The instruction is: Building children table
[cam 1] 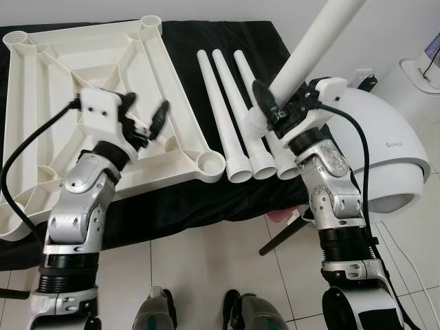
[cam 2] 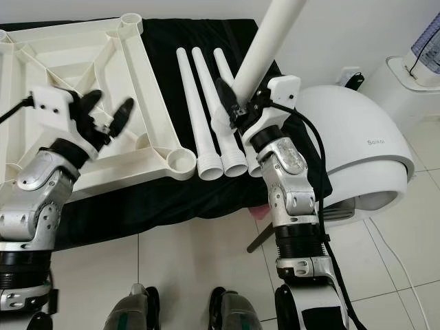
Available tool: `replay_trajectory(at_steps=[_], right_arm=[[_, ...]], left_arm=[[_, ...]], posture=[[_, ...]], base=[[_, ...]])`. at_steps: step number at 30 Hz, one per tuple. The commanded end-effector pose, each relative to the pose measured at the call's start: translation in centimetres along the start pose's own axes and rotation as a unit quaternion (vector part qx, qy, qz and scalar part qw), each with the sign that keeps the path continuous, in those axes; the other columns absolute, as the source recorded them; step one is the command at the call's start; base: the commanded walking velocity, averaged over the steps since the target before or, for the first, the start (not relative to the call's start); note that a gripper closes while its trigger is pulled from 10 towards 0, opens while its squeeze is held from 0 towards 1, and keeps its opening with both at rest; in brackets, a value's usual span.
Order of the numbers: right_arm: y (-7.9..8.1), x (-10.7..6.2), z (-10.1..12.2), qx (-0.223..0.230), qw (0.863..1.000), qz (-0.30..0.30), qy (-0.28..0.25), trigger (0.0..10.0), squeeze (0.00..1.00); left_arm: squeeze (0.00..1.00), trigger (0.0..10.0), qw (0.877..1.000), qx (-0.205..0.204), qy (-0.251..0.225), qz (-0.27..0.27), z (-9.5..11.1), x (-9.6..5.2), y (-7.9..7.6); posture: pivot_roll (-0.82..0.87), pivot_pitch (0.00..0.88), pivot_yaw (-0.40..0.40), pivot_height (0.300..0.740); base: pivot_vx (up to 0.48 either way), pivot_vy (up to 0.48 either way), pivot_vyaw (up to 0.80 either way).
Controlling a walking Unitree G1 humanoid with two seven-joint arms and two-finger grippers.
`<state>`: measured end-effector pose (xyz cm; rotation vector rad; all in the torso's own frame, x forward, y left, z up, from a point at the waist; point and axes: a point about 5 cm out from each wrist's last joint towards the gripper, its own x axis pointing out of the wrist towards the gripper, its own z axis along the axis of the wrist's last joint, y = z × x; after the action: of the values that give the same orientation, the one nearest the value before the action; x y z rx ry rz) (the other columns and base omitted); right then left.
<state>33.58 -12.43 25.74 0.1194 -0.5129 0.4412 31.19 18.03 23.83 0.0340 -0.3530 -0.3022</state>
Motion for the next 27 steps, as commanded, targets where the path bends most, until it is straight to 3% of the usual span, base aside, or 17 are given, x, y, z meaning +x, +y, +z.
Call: replay_trajectory(at_steps=[1,9,27], right_arm=[[-0.1,0.0,-0.1,-0.003,1.0,-0.011,-0.006,10.0,0.0],[-0.2,-0.3,-0.6,-0.013,1.0,-0.028,-0.004,10.0,0.0],[-0.5,-1.2,-1.6,-0.028,0.999,-0.047,0.006,10.0,0.0]], left_arm=[[0.0,10.0,0.997,0.008,0.002,0.071,-0.2,-0.2,1.0],[0.0,10.0,0.992,0.02,0.005,0.122,-0.6,-0.7,1.8],[0.0,10.0,0.986,0.013,0.021,0.166,-2.1,-1.3,2.1]], posture=[[0.07,0.169,-0.068,0.74],[0.07,0.162,-0.066,0.74],[0.06,0.142,-0.063,0.74]], base=[[0.0,0.0,0.0],[0.0,0.0,0.0],[0.0,0.042,0.0]])
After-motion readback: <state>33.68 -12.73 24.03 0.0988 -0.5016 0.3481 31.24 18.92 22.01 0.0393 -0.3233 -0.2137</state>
